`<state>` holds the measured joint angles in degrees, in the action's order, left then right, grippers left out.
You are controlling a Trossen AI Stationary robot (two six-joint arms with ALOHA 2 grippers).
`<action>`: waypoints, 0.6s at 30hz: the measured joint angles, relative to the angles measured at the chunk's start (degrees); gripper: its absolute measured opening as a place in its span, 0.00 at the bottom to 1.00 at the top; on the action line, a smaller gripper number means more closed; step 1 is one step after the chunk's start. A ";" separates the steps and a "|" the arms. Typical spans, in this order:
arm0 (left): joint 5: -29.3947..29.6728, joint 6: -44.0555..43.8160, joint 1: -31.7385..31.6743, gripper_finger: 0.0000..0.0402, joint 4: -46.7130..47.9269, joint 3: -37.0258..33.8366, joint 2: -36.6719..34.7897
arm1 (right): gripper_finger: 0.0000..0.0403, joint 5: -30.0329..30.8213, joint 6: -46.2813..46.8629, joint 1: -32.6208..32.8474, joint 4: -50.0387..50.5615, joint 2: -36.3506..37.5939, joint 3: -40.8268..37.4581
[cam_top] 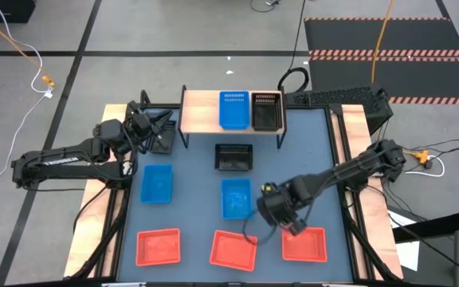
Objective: Stack baskets on shelf by color
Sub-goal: Put the right orange basket on the shelf
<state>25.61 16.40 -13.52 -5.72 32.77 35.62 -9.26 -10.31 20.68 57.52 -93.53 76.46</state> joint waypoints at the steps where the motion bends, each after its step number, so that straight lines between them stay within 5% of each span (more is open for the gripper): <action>1: 0.00 -0.05 0.00 0.09 -0.06 0.00 0.00 | 0.29 0.02 0.07 0.70 0.03 -0.01 -0.50; 12: -0.02 -1.23 0.00 0.09 -0.39 0.00 0.02 | 0.22 4.63 13.21 0.98 -0.35 0.99 -0.67; 18: 0.00 0.81 -0.01 0.09 -0.54 0.00 0.00 | 0.20 -2.60 47.65 -0.44 1.44 2.79 -0.65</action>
<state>25.61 17.22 -13.53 -6.26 32.77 35.62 -11.86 37.34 20.24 58.95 -90.74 75.81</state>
